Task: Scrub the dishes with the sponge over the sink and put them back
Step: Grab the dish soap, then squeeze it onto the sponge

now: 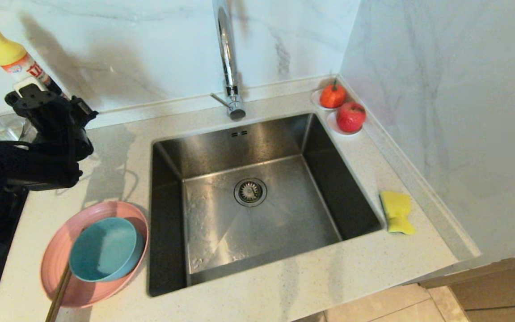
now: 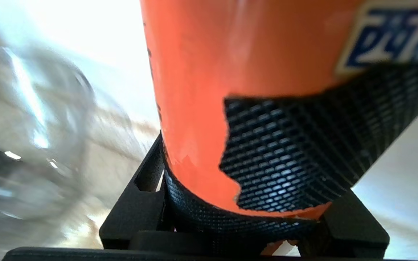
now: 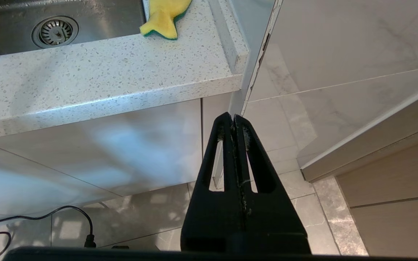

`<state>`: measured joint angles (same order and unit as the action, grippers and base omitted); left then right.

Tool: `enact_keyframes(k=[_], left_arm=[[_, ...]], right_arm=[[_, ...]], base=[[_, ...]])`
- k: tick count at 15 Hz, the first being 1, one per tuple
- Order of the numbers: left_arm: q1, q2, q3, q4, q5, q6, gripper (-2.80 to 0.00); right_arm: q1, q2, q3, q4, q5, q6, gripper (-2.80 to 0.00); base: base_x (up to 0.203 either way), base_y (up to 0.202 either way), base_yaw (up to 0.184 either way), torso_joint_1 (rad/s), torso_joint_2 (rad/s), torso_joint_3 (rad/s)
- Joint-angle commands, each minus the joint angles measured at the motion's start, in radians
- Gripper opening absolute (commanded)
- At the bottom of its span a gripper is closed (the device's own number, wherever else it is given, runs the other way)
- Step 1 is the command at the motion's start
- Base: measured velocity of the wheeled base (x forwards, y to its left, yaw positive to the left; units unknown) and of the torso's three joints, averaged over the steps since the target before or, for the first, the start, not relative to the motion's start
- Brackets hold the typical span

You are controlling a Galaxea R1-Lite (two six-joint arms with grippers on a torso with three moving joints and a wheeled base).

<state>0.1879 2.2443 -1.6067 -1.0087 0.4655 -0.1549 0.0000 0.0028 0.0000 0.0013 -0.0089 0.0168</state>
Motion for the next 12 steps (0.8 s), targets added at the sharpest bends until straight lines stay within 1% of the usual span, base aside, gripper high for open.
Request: enact_keyframes(k=[1,3,4,6,7,8,10,11,12], left_arm=[[-0.017,-0.204,0.110,0.001,0.003,-0.002,-2.80],[-0.049,-0.350,0.202,0.047,0.004,0.001,-2.80],[-0.064,-0.423,0.235,0.095,0.002,0.003,-2.80],[-0.093,-0.557,0.265,0.243,-0.006,0.008,-2.80],[-0.110,-0.623,0.271,0.340,-0.014,0.021,-2.80],[-0.133,-0.684,0.275,0.426,-0.022,0.046,-2.80],[-0.215,-0.792,0.286,0.544,-0.056,0.115,-2.80],[-0.262,-0.840,0.292,0.602,-0.090,0.158,-2.80],[-0.318,-0.885,0.292,0.664,-0.136,0.226,-2.80]], right_arm=[[0.000,0.000,0.000,0.000,0.000,0.000,-2.80],[0.000,0.000,0.000,0.000,0.000,0.000,-2.80],[0.000,0.000,0.000,0.000,0.000,0.000,-2.80],[0.000,0.000,0.000,0.000,0.000,0.000,-2.80],[0.000,0.000,0.000,0.000,0.000,0.000,-2.80],[0.000,0.000,0.000,0.000,0.000,0.000,-2.80],[0.000,0.000,0.000,-0.001,0.000,0.000,-2.80],[0.000,0.000,0.000,0.000,0.000,0.000,-2.80],[0.000,0.000,0.000,0.000,0.000,0.000,-2.80]], base=[[0.000,0.000,0.000,0.000,0.00,0.000],[0.000,0.000,0.000,0.000,0.00,0.000],[0.000,0.000,0.000,0.000,0.00,0.000],[0.000,0.000,0.000,0.000,0.00,0.000],[0.000,0.000,0.000,0.000,0.00,0.000],[0.000,0.000,0.000,0.000,0.00,0.000],[0.000,0.000,0.000,0.000,0.00,0.000],[0.000,0.000,0.000,0.000,0.00,0.000],[0.000,0.000,0.000,0.000,0.00,0.000]])
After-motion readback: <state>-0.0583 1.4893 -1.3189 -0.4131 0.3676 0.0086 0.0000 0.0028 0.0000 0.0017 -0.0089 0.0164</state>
